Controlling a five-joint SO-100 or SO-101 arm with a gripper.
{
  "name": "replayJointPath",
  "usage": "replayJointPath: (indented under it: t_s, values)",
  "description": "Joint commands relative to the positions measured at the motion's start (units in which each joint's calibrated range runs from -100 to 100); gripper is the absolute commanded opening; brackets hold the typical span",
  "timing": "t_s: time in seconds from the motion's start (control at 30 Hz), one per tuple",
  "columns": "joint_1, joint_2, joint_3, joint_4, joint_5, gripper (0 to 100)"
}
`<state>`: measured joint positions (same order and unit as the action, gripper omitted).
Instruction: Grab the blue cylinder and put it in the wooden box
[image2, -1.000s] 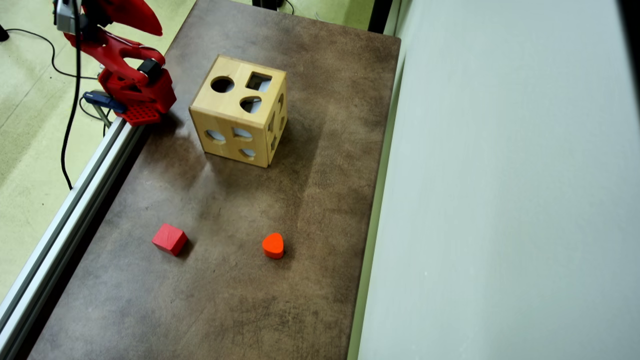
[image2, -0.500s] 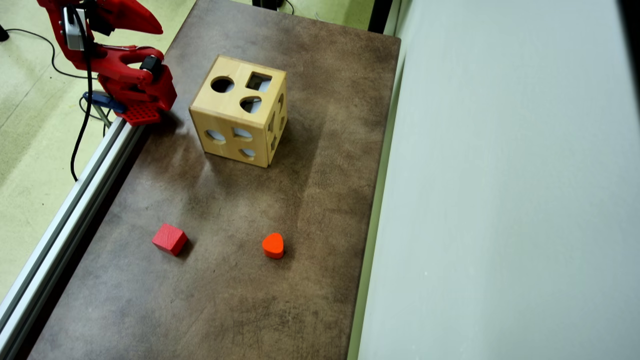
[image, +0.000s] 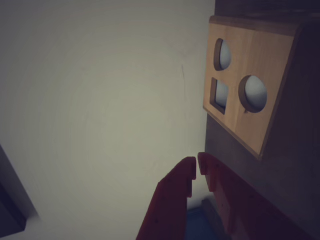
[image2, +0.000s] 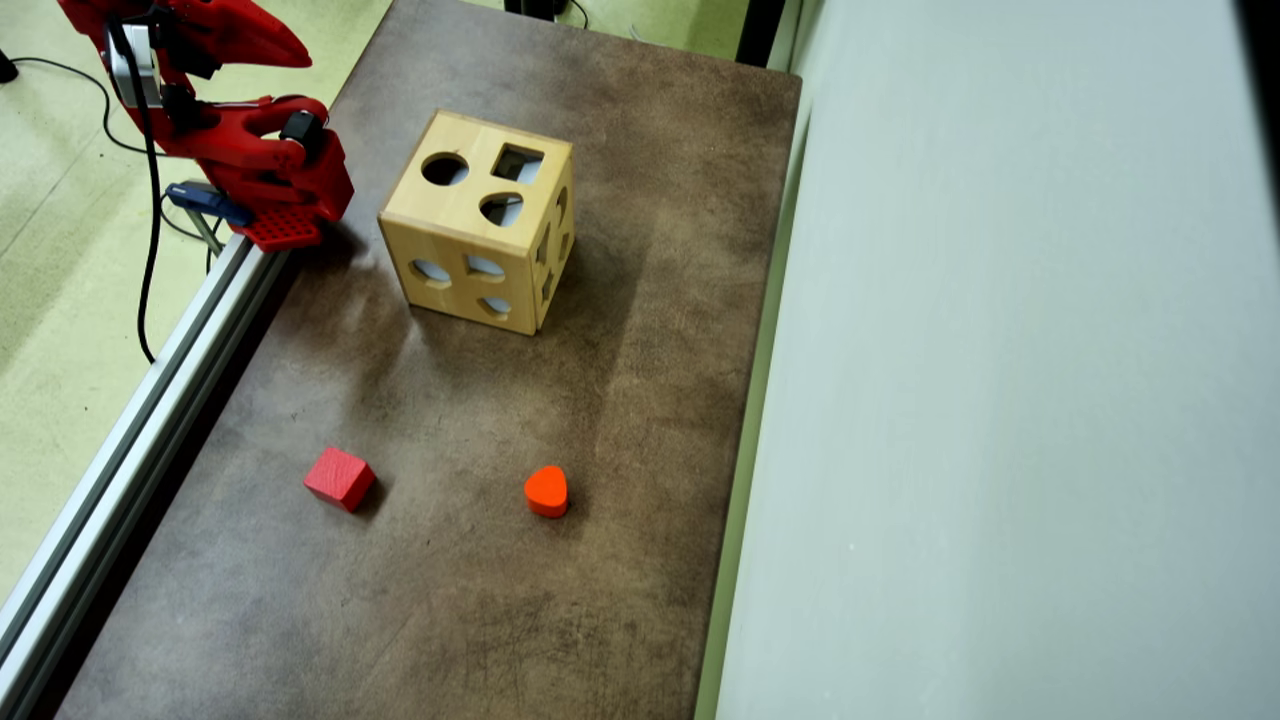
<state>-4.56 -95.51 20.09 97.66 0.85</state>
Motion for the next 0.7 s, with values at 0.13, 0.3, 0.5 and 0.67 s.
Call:
replayJointPath:
  t_s: [0.13, 0.3, 0.5, 0.67]
  values:
    - [-0.3, 0.0, 0.0, 0.4, 0.0, 2]
    - [-0.3, 0.0, 0.4, 0.1, 0.2, 2]
    - [-0.3, 0.0, 0.4, 0.1, 0.2, 2]
    - [-0.3, 0.0, 0.4, 0.1, 0.2, 2]
